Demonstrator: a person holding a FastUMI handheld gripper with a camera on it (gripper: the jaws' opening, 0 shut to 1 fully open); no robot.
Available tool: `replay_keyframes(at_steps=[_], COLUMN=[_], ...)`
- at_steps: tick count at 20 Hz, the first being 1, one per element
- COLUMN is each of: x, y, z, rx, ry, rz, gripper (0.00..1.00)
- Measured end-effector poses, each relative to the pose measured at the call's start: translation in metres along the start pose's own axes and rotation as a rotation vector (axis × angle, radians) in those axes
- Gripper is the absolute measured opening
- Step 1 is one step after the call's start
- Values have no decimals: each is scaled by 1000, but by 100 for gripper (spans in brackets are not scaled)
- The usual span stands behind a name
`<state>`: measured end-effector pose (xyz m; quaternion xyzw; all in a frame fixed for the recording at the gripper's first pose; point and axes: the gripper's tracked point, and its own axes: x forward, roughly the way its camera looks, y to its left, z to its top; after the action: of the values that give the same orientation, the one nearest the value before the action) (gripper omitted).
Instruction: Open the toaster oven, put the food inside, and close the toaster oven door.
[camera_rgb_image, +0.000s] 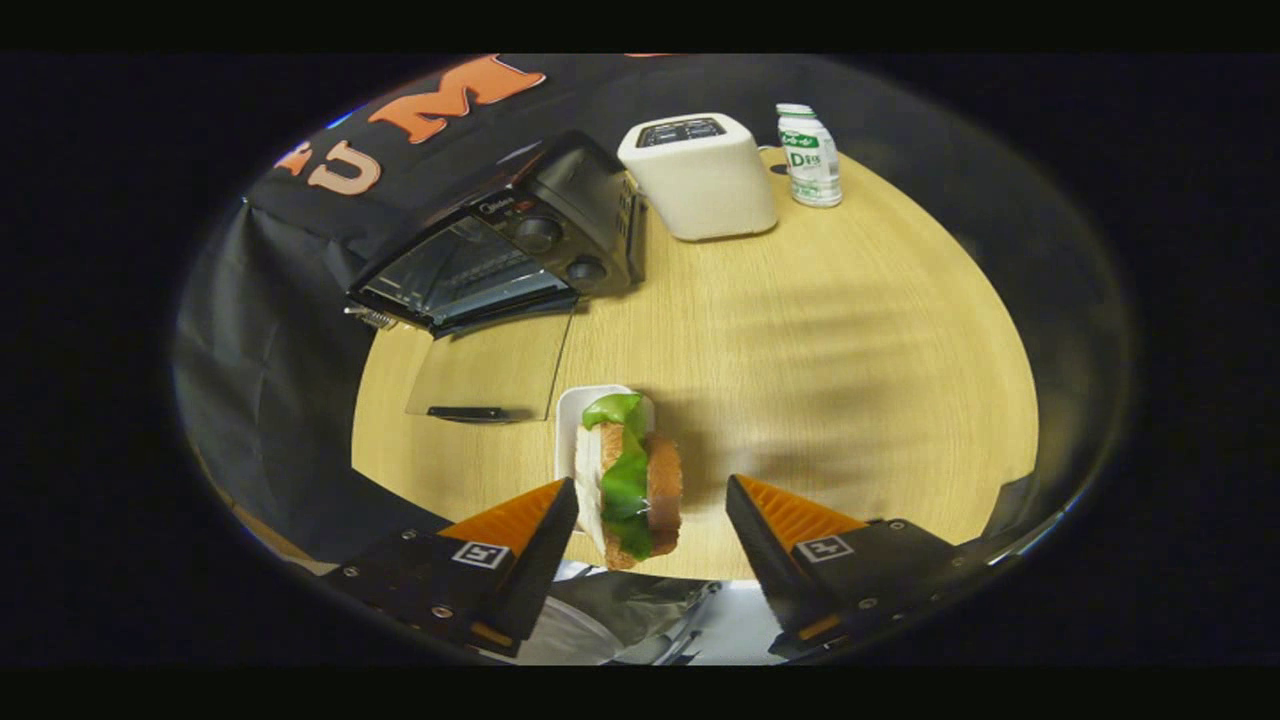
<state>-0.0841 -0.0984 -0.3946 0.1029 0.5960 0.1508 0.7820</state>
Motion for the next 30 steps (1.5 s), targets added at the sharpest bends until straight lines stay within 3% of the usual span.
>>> replay_keyframes(at_steps=[3,4,6,8,13,18,26,30], x=[5,5,0,-6,-43,-60,5,37], y=[6,9,15,21,45,67,131,155], z=[-2,-3,-2,-4,27,71,94,126], rx=[5,18,43,35,70,195,485,633], ry=[39,54,61,52,-79,-273,-377,-476], rz=[22,35,48,46,94,154,365,425], gripper=[67,53,36,26,25,24,24,24])
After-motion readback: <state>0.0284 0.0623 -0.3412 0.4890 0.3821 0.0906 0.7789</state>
